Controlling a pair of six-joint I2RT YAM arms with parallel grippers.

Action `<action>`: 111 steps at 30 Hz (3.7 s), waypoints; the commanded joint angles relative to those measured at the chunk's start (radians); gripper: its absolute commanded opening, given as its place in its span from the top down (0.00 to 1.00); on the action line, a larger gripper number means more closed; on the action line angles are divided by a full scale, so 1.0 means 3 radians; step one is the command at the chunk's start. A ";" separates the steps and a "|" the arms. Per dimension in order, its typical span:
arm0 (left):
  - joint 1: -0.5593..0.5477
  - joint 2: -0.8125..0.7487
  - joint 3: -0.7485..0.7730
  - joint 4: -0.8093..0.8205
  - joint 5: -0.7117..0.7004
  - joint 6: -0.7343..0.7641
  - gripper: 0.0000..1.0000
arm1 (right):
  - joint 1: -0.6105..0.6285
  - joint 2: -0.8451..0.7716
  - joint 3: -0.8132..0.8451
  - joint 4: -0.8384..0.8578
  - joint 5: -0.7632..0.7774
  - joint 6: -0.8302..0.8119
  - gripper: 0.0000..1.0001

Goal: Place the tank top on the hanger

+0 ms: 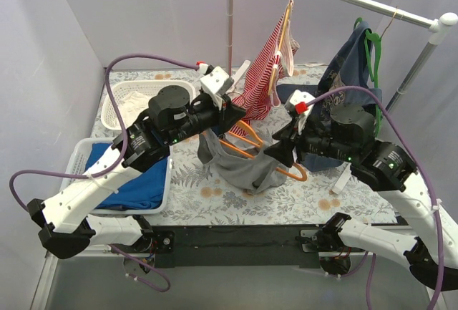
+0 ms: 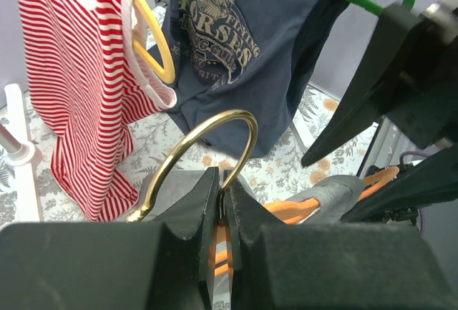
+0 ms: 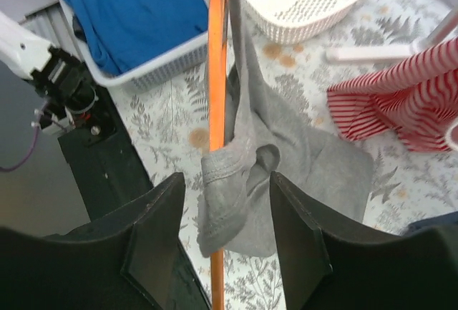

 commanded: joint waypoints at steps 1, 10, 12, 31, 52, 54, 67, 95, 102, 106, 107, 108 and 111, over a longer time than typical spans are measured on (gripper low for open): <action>-0.0012 -0.0050 -0.0148 0.0349 0.0119 -0.0043 1.00 | 0.0008 -0.0029 -0.0279 0.0001 -0.0131 -0.0007 0.42; -0.0007 -0.0040 -0.0408 0.0661 0.0140 -0.0191 1.00 | 0.0008 -0.0336 -0.0755 0.0144 0.0037 0.0212 0.59; -0.0012 -0.0055 -0.0465 0.0748 0.0109 -0.0252 1.00 | 0.0008 -0.0418 -0.0857 0.0231 0.0088 0.0264 0.82; -0.0012 -0.0494 -0.0792 0.0835 0.0492 -0.0176 0.02 | 0.0008 -0.0980 -0.0832 -0.0275 0.0405 0.0708 0.99; -0.0007 -0.1011 -0.1120 0.0937 0.0467 -0.0273 0.02 | 0.0008 -0.1057 0.0748 -0.2054 0.1203 0.1368 0.99; -0.0007 -0.1052 -0.1130 0.0886 0.0472 -0.0294 0.02 | 0.0008 -0.1088 0.0759 -0.2049 0.1249 0.1404 0.99; -0.0007 -0.1154 -0.1344 0.0814 0.0472 -0.0391 0.02 | 0.0013 -0.0970 0.0754 -0.2054 0.1877 0.1511 0.99; -0.0012 -0.0975 -0.1365 0.0840 0.0457 -0.0386 0.02 | -0.0798 0.1126 0.1975 -0.0879 0.2462 0.0525 0.99; -0.0012 -0.0980 -0.1360 0.0830 0.0447 -0.0391 0.02 | -0.1341 0.1254 0.2149 -0.0725 0.1996 0.0438 0.99; -0.0007 -0.0991 -0.1385 0.0830 0.0421 -0.0376 0.02 | -0.1433 0.1387 0.2267 -0.0659 0.1914 0.0458 0.99; -0.0012 -0.0986 -0.1385 0.0830 0.0416 -0.0370 0.02 | -0.1454 0.1402 0.2287 -0.0643 0.1914 0.0458 0.99; -0.0012 -0.0991 -0.1385 0.0825 0.0411 -0.0370 0.02 | -0.1469 0.1423 0.2308 -0.0633 0.1909 0.0463 0.99; -0.0012 -0.0986 -0.1385 0.0825 0.0406 -0.0360 0.02 | -0.1510 0.1499 0.2364 -0.0633 0.1904 0.0484 0.99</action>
